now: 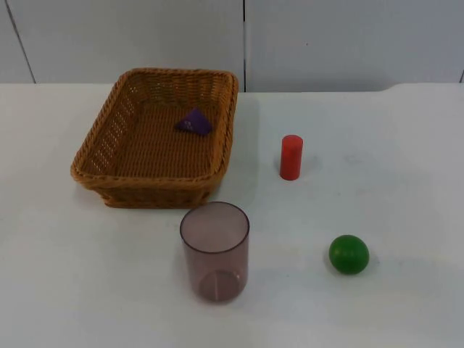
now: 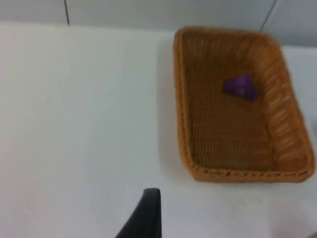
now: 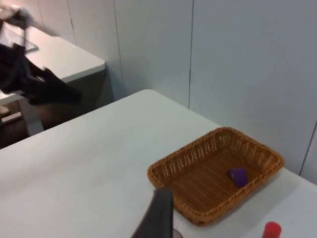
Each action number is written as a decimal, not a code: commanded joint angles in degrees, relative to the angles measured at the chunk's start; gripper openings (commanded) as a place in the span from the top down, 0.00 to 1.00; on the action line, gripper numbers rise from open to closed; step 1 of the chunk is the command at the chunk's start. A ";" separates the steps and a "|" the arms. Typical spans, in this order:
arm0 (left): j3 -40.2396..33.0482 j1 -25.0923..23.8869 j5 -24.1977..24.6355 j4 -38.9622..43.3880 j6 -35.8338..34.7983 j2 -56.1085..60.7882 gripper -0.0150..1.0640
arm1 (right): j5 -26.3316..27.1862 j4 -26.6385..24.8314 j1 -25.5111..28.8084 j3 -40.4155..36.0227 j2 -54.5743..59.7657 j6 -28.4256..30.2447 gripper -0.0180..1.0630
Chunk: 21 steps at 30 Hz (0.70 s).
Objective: Pick up the basket with the left hand and place the triangular block into the basket with the right hand.
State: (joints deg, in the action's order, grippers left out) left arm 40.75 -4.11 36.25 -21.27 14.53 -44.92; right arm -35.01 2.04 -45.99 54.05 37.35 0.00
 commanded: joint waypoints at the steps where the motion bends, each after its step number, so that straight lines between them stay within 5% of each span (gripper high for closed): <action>1: -0.48 0.06 4.12 -0.76 0.24 8.25 0.13 | -0.02 0.15 0.20 -3.81 -4.16 -0.83 0.26; 10: -0.56 3.09 12.51 -0.15 0.34 24.19 0.13 | -4.28 -0.93 0.20 -12.48 -15.37 -1.25 0.26; 15: -0.56 8.66 14.86 2.76 -0.32 27.15 0.13 | -8.47 -0.93 0.20 -15.29 -20.91 -2.16 0.26; 21: -1.61 9.31 16.39 8.02 -4.83 33.07 0.13 | -13.33 -0.72 0.20 -18.00 -28.05 -2.16 0.26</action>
State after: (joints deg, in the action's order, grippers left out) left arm 39.71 4.88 51.96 -14.73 10.84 -13.16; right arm -47.11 1.12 -45.99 36.70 10.63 -1.97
